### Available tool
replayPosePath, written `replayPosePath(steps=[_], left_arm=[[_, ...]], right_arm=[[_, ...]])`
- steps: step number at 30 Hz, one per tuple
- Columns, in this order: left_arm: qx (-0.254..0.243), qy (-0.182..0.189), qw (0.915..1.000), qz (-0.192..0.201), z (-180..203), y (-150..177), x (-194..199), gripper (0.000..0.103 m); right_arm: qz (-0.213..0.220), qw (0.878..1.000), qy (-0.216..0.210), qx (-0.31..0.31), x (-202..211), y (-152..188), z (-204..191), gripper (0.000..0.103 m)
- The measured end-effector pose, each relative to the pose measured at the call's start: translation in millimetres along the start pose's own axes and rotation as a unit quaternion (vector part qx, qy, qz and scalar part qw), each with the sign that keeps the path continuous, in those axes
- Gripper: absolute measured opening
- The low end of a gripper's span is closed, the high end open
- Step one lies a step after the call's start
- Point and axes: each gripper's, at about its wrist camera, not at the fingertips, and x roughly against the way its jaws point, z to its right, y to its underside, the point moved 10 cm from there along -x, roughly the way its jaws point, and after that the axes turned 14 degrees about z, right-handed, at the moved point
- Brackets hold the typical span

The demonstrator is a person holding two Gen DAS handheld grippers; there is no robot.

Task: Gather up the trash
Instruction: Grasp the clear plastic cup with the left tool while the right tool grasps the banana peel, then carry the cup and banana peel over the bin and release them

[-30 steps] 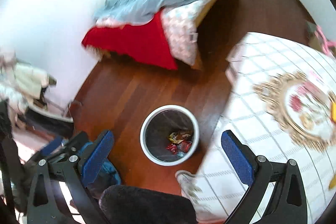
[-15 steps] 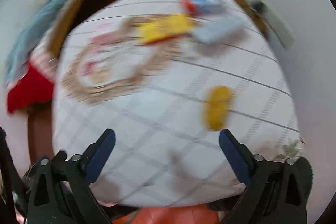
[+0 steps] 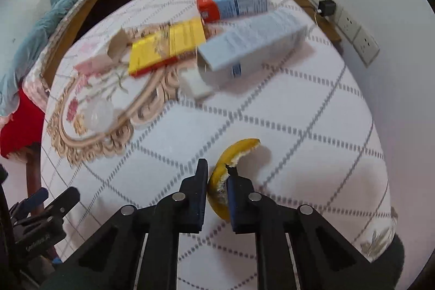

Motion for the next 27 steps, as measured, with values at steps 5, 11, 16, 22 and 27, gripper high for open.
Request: replayPosePath(steps=[5,11,16,22,27], left_arm=[[-0.011,0.036,0.9993,0.004,35.5,-28.8,-19.7,0.102],[-0.050,0.041,0.9978,0.009,63.4,-43.4,-42.7,0.075],[-0.057,0.045,0.9972,0.013,71.9,-44.6,-44.3,0.036],[-0.066,0.033,0.9947,0.072,65.2,-54.2,-9.8,0.036],[-0.062,0.013,0.9914,0.115,47.5,-62.0,34.4,0.036]], right_arm=[[0.006,1.000,0.000,-0.009,-11.6,-29.6,4.4,0.013],[-0.004,1.000,0.003,-0.021,-23.8,-42.1,15.2,0.013],[-0.009,1.000,0.005,-0.024,-27.3,-41.0,19.5,0.013],[-0.002,1.000,-0.006,-0.021,-14.8,-37.0,14.1,0.012],[0.019,0.999,-0.038,-0.004,16.3,-42.6,-8.7,0.012]])
